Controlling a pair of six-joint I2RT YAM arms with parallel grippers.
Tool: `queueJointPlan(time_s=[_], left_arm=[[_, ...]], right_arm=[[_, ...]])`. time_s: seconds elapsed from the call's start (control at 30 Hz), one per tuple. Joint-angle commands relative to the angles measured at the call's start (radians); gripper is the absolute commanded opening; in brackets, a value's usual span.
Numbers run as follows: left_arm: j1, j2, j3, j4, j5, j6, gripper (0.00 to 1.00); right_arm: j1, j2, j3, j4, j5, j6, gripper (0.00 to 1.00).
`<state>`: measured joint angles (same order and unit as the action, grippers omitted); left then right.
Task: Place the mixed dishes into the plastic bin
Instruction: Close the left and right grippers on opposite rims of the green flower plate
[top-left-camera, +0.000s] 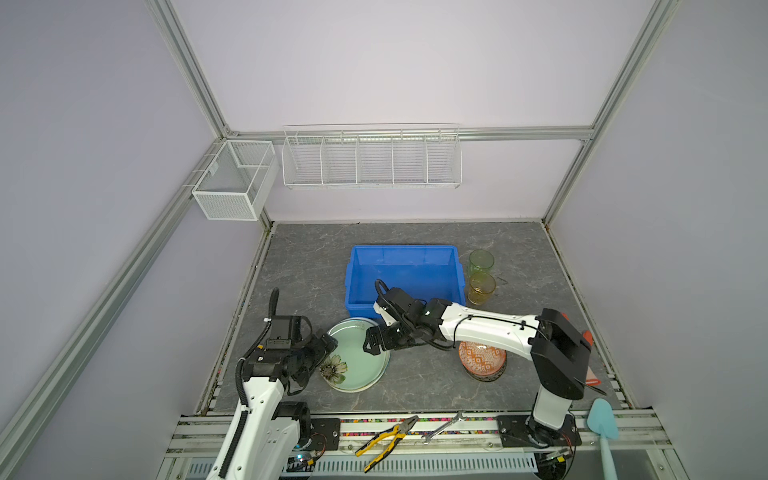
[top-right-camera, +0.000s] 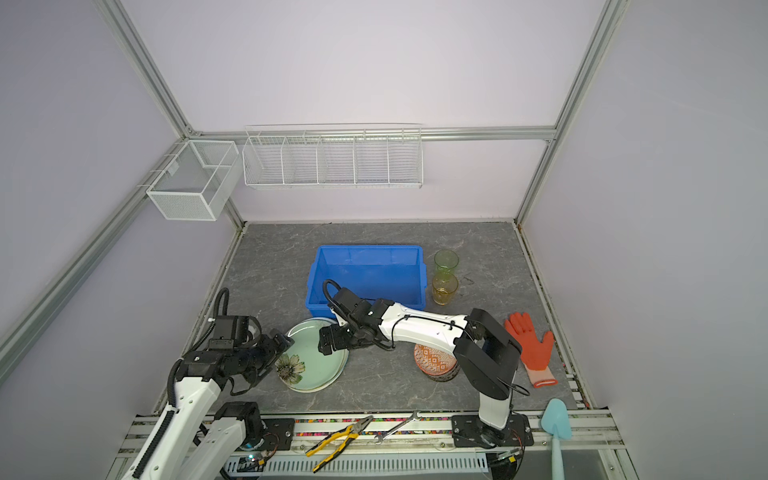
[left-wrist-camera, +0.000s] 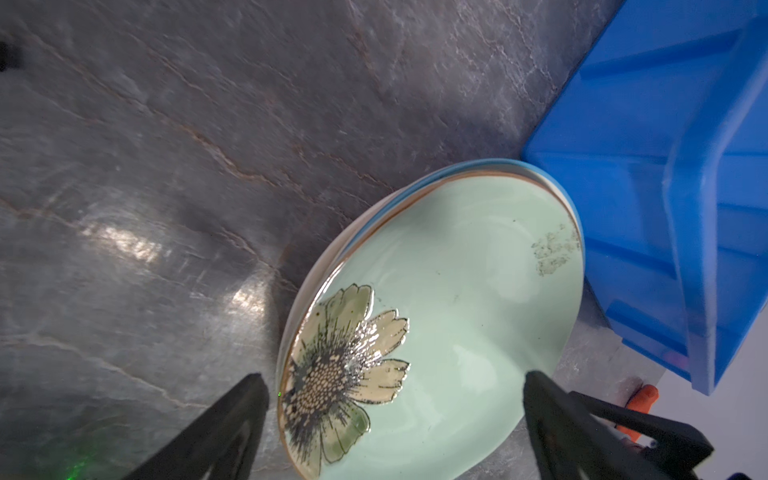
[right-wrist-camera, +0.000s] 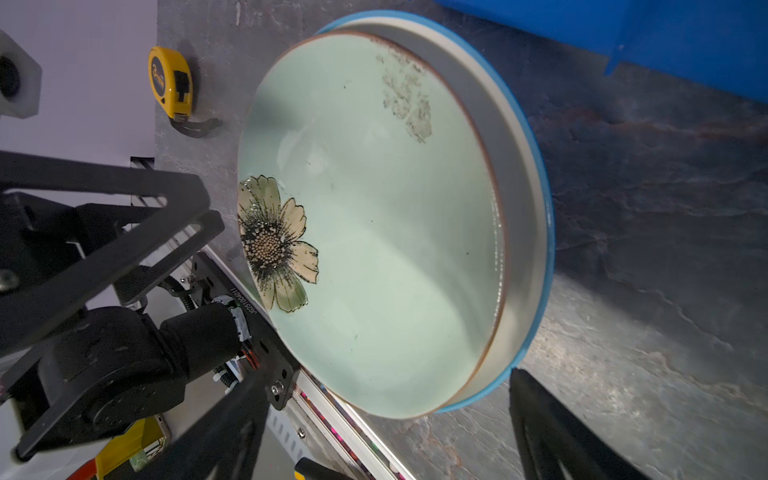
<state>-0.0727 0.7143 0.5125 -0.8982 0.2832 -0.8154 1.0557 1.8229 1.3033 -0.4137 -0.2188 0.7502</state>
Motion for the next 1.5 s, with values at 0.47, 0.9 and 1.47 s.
queueJointPlan(time_s=[0.47,0.9,1.47], left_arm=[[-0.007,-0.025,-0.096,0.154,-0.003,-0.035,0.93],[-0.007,-0.063,-0.163,0.222,0.038,-0.009,0.90],[-0.009,-0.243,-0.142,0.155,0.081,-0.075,0.82]], right_arm=[[0.006,0.079,0.032,0.060,-0.048,0.033,0.95],[0.008,0.132,0.056,0.096,-0.084,0.047,0.97],[0.032,0.173,0.102,0.107,-0.118,0.044,0.98]])
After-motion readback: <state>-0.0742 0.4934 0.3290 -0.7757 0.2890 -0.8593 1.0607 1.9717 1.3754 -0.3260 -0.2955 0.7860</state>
